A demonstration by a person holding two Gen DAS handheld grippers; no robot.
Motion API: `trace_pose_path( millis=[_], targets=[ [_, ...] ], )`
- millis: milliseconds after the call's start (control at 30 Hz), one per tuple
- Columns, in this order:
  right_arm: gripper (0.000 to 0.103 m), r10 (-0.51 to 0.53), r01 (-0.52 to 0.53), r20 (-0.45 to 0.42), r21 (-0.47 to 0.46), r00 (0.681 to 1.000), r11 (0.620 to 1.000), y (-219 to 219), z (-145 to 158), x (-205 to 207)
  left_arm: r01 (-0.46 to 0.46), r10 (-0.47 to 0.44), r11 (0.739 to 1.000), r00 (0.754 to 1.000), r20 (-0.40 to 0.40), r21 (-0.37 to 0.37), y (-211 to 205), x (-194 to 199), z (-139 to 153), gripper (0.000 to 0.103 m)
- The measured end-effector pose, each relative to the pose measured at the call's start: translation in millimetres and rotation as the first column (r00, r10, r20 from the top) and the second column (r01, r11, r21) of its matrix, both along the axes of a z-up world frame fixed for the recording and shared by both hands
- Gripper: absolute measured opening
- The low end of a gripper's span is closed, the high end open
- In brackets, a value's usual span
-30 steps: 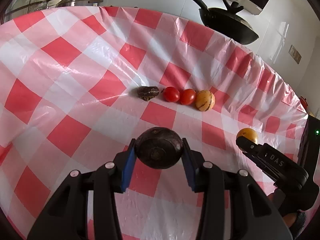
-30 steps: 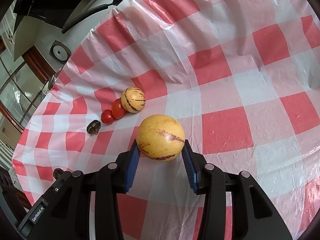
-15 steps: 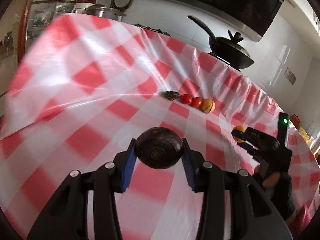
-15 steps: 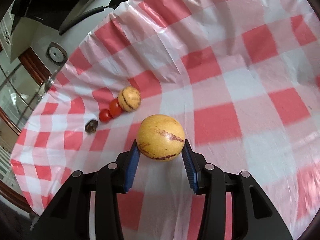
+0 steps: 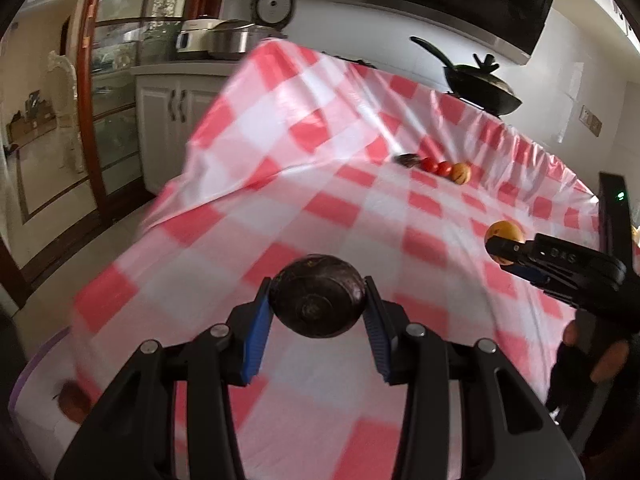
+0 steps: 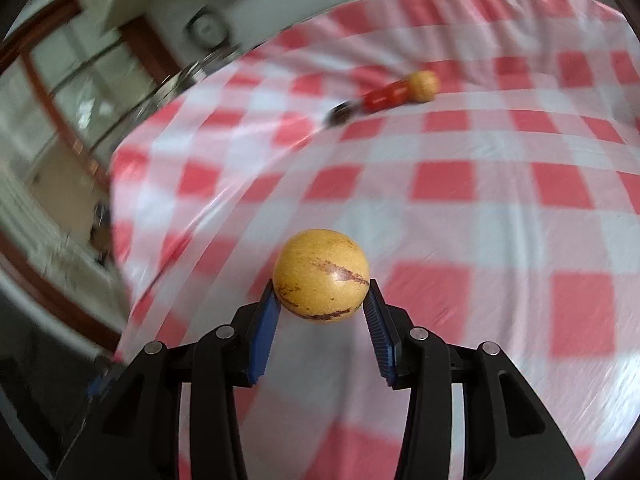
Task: Organize fruits
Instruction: 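Carry the held melon and brown fruit from the table over the white box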
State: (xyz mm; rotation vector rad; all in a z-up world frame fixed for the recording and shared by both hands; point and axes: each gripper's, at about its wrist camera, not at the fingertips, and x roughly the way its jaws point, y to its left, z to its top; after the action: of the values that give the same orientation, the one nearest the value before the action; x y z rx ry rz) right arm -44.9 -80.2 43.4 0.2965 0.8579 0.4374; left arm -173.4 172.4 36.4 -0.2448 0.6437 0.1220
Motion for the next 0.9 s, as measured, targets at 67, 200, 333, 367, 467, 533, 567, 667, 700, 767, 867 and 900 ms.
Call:
trace_pose_path(
  millis=[67,200,333,367,467,533,567,667,700,767,867,900],
  targets=[
    [0.043,0.046,-0.046,0.011,-0.025,0.999,0.999,17.8,1.6,-14.9,-0.024,0.024,1.000,1.000,-0.003,0.014,12.5,-16.5,-5.0,0.044],
    [0.043,0.160,-0.157,0.030,-0.077,0.987,0.985,58.1,3.5,-46.8,-0.073,0.073,0.997,0.997,-0.014,0.008,37.5,-40.4,-13.4,0.044],
    [0.043,0.290,-0.282,0.045,-0.131,0.956,0.951,103.1,-0.8,-80.8,-0.141,0.141,0.990,0.990,-0.022,-0.007,68.2,-69.4,-22.1,0.044],
    [0.043,0.319,-0.309,0.052,-0.139,0.947,0.941,112.2,-1.6,-88.4,-0.152,0.152,0.988,0.988,-0.023,-0.009,73.2,-74.6,-23.4,0.044],
    [0.043,0.419,-0.403,0.079,-0.162,0.905,0.901,140.1,-1.5,-114.9,-0.195,0.195,0.981,0.980,-0.029,-0.017,91.4,-94.8,-29.8,0.044],
    [0.043,0.488,-0.466,0.099,-0.185,0.867,0.865,159.1,-0.5,-134.1,-0.225,0.224,0.974,0.974,-0.039,-0.022,103.7,-107.3,-35.7,0.044],
    [0.043,0.510,-0.485,0.105,-0.192,0.854,0.853,164.7,0.1,-140.2,-0.238,0.237,0.971,0.970,-0.045,-0.025,109.0,-112.8,-38.6,0.044],
    [0.043,0.588,-0.556,0.121,-0.220,0.799,0.801,185.2,-1.7,-164.3,-0.283,0.280,0.958,0.957,-0.075,-0.034,126.9,-130.6,-51.1,0.044],
    [0.043,0.612,-0.579,0.118,-0.225,0.782,0.784,191.0,-3.8,-171.5,-0.295,0.292,0.955,0.953,-0.086,-0.032,131.8,-135.6,-55.3,0.044],
    [0.043,0.647,-0.614,0.108,-0.229,0.755,0.755,197.6,-9.0,-180.6,-0.315,0.310,0.949,0.945,-0.107,-0.031,139.2,-143.8,-62.3,0.044],
    [0.043,0.716,-0.687,0.063,-0.235,0.696,0.688,211.8,-26.2,-200.8,-0.342,0.335,0.940,0.929,-0.159,-0.013,150.5,-157.8,-76.9,0.044],
    [0.043,0.732,-0.703,0.048,-0.242,0.680,0.669,214.9,-31.8,-205.3,-0.346,0.340,0.938,0.923,-0.180,-0.004,152.2,-160.4,-81.5,0.044]
  ],
)
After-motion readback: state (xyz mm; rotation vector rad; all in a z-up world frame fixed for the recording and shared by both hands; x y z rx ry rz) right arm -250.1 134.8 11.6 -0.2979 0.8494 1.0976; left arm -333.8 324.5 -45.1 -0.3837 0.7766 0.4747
